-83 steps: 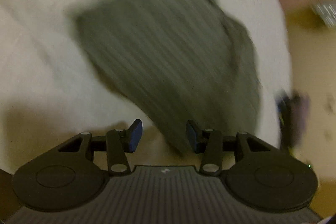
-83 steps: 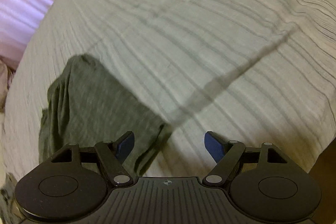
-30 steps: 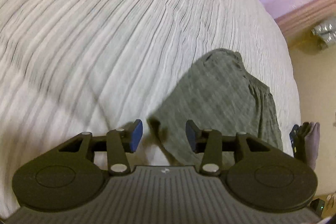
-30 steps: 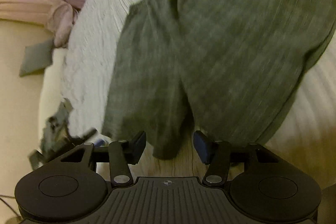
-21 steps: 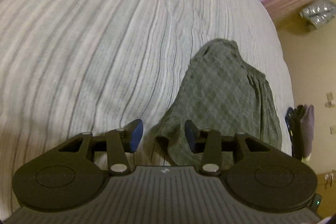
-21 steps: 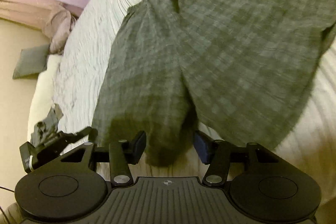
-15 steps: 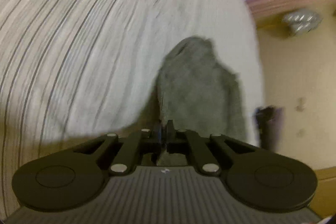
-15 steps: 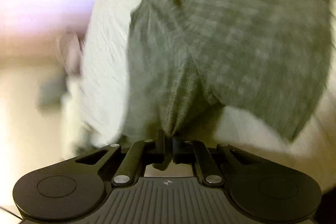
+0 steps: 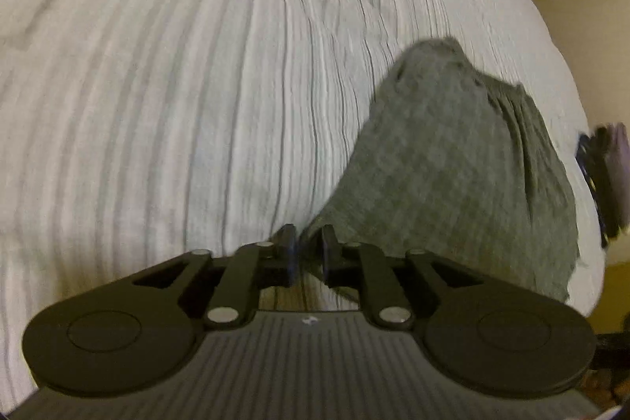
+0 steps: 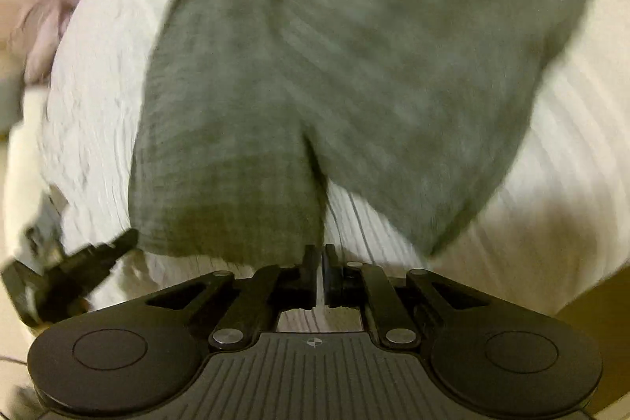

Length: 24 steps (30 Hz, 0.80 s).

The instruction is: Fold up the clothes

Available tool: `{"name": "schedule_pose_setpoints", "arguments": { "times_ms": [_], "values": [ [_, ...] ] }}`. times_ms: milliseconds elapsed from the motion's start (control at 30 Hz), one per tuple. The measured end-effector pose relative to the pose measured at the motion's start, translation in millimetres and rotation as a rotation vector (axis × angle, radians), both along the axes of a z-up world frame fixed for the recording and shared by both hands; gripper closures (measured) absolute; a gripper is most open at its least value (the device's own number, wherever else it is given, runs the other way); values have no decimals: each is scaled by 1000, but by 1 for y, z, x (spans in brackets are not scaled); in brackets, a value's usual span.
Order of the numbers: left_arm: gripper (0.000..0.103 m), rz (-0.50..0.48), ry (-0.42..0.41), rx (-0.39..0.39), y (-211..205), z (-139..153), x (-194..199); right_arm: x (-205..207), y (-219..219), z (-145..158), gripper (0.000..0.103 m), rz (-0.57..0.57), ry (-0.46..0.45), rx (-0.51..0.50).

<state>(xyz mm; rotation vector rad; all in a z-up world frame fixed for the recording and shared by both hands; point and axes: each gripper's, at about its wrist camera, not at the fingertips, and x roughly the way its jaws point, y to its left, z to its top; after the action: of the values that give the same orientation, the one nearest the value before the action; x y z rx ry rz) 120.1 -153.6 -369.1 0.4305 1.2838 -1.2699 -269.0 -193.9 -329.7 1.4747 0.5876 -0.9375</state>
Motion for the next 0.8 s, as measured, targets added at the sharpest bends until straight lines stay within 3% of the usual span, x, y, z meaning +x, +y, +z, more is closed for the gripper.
{"name": "schedule_pose_setpoints", "arguments": {
  "times_ms": [100, 167, 200, 233, 267, 367, 433, 500, 600, 800],
  "values": [
    [93, 42, -38, -59, 2, 21, -2, 16, -11, 16, 97, 81, 54, -119],
    [92, 25, -11, -102, 0, 27, -10, 26, -19, 27, 92, 135, 90, -198],
    [91, 4, 10, -118, -4, 27, -17, 32, -22, 33, 83, 162, 108, -238],
    [90, -19, 21, -124, -9, 25, -25, 37, -26, 38, 48, 189, 126, -278],
    [88, -47, 25, -117, -14, 20, -34, 37, -25, 33, 33, 220, 137, -265],
    [87, -106, 2, -24, -23, -5, -57, 35, -21, 15, 34, 314, 166, -219],
    [89, -95, -10, 33, -20, -14, -62, 34, -18, 3, 34, 376, 186, -187],
    [89, -56, -3, 38, -19, -7, -59, 23, -19, 1, 34, 414, 190, -163],
    [88, -21, -33, -1, -30, 14, -57, -12, -39, 17, 34, 381, 194, -173],
    [73, -36, -36, -144, -104, 33, -58, -62, -143, 46, 34, 289, 276, -383]
  ]
}}
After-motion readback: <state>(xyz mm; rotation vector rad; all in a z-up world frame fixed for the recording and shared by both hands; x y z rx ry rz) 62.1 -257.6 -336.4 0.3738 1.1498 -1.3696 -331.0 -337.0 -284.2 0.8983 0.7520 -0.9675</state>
